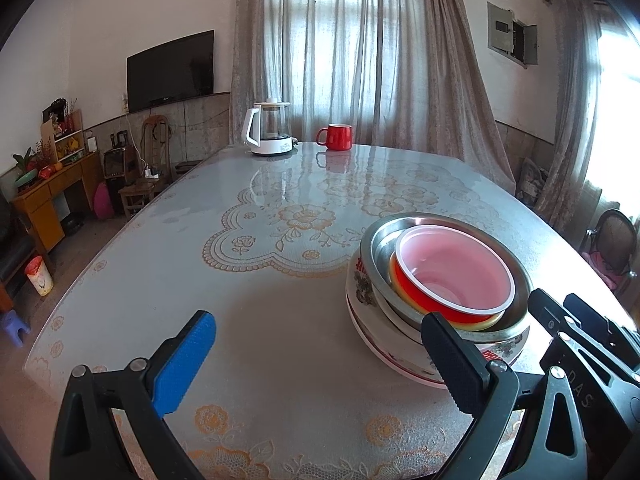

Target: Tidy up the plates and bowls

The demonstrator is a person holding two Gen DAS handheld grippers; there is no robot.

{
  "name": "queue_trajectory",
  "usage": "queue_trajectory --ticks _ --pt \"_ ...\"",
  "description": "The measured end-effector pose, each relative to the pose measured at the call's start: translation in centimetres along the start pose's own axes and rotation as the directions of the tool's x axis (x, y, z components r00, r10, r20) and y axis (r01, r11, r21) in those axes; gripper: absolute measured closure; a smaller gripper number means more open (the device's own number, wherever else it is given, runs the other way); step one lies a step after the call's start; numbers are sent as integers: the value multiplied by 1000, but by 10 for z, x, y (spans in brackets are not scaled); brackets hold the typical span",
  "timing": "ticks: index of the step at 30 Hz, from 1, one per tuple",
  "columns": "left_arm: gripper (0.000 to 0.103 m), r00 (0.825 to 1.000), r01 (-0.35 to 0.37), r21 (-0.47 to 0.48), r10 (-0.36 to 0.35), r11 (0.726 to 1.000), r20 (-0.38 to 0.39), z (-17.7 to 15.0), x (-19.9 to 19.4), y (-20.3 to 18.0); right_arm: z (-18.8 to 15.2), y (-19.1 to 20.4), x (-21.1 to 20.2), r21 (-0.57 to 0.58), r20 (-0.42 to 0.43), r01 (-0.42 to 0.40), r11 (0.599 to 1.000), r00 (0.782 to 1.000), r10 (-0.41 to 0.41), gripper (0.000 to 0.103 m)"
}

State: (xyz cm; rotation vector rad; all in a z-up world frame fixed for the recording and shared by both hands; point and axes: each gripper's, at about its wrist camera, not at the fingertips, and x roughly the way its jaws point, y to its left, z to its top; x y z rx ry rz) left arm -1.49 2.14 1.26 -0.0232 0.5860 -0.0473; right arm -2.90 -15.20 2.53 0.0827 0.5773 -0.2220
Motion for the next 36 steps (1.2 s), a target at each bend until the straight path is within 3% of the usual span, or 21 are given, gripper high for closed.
queue_trajectory --ticks 36 --pt "0 1000 9 -6 -9 1000 2 3 1 -1 1 2 7 -17 -9 -11 1000 1000 10 58"
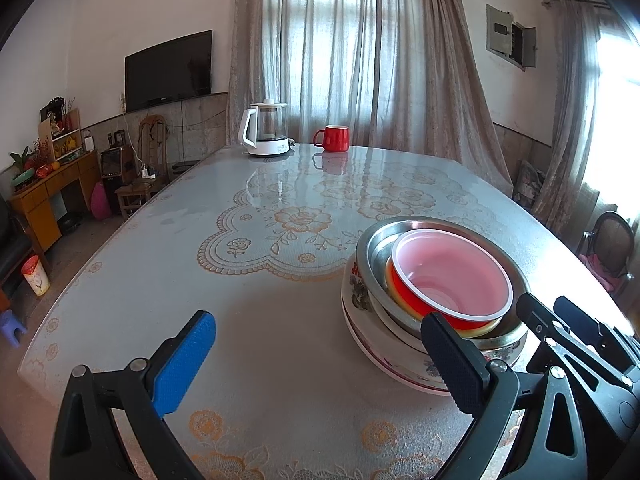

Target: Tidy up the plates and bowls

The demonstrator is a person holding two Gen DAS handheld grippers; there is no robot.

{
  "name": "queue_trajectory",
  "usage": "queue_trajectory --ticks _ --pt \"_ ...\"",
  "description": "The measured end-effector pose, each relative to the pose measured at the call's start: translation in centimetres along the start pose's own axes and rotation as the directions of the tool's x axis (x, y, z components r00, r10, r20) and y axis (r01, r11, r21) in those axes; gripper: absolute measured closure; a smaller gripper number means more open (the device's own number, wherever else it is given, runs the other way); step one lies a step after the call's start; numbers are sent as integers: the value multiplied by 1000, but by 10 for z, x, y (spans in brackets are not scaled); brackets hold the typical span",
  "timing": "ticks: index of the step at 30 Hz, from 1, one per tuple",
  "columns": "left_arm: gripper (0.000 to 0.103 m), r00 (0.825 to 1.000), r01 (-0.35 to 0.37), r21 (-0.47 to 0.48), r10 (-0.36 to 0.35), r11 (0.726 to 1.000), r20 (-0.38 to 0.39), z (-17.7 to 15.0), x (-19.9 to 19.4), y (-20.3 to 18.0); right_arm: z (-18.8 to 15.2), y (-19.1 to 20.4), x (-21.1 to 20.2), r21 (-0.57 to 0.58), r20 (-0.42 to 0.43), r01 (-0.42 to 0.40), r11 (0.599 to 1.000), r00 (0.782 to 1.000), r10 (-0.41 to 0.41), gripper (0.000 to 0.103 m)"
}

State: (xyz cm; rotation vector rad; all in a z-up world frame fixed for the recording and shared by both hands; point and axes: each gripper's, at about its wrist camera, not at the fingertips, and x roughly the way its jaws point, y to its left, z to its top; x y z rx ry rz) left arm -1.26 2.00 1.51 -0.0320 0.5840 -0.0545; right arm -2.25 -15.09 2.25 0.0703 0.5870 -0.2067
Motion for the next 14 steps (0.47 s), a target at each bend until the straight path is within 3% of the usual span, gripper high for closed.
queue_trajectory --ticks 14 --pt "4 1000 -5 -26 5 1000 -12 0 5 8 -1 0 3 -13 7 -8 1000 1000 8 58"
